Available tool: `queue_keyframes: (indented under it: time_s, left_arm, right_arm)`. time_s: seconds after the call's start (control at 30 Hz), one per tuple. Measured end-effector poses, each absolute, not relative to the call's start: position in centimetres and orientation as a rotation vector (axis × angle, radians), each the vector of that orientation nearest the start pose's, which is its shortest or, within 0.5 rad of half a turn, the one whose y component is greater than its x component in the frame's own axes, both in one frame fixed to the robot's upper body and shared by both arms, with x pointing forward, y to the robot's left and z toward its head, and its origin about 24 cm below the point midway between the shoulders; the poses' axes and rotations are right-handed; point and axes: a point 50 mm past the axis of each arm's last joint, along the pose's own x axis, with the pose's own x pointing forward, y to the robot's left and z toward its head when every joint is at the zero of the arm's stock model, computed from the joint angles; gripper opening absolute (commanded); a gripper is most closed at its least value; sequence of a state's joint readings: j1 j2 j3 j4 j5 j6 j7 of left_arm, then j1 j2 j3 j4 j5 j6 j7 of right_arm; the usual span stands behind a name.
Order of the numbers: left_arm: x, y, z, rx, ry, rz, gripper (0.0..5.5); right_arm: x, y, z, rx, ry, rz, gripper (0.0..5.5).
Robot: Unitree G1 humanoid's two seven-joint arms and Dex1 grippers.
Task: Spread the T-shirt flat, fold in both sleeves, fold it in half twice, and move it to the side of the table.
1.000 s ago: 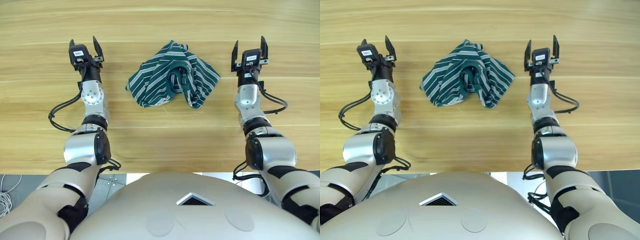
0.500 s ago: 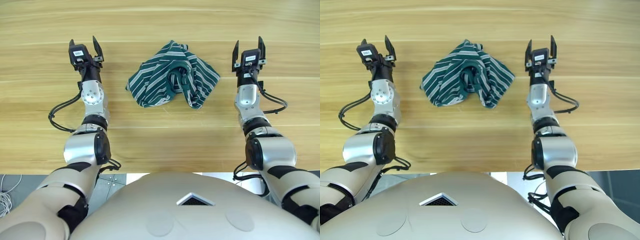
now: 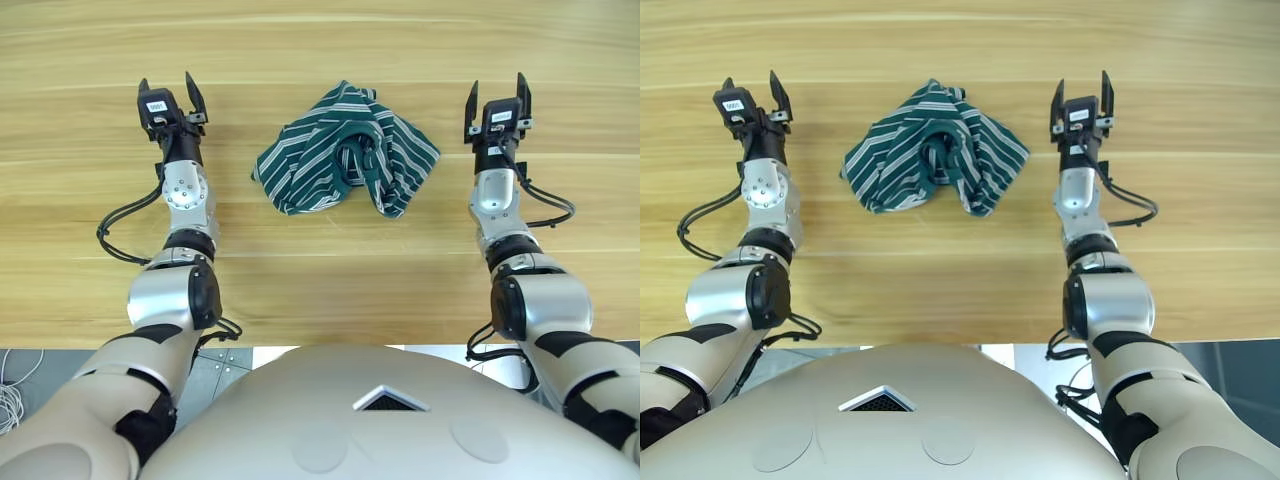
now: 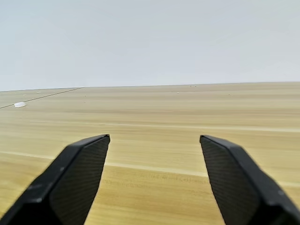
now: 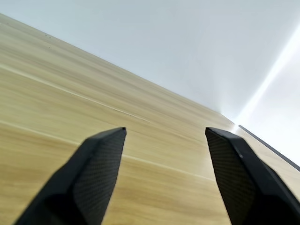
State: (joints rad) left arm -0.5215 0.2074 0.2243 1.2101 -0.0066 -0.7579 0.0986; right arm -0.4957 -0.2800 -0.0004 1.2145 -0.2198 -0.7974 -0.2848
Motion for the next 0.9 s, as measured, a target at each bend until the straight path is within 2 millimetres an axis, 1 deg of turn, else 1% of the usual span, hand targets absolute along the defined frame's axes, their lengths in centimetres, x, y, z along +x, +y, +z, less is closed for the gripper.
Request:
queue_keyframes:
  time_s: [0.57, 0.7, 0.9]
  left_arm:
    - [30.85, 22.55, 0.67, 0.102, -0.089, 0.257, 3.56]
    - [30.86, 22.54, 0.67, 0.102, -0.089, 0.256, 3.56]
    - [30.88, 22.33, 0.64, 0.079, -0.091, 0.232, 3.56]
  right_arm:
    - [30.37, -21.51, 0.42, -0.424, -0.118, -0.123, 3.14]
    - [30.37, -21.52, 0.42, -0.423, -0.118, -0.124, 3.68]
    - [30.36, -21.54, 0.45, -0.424, -0.122, -0.13, 3.74]
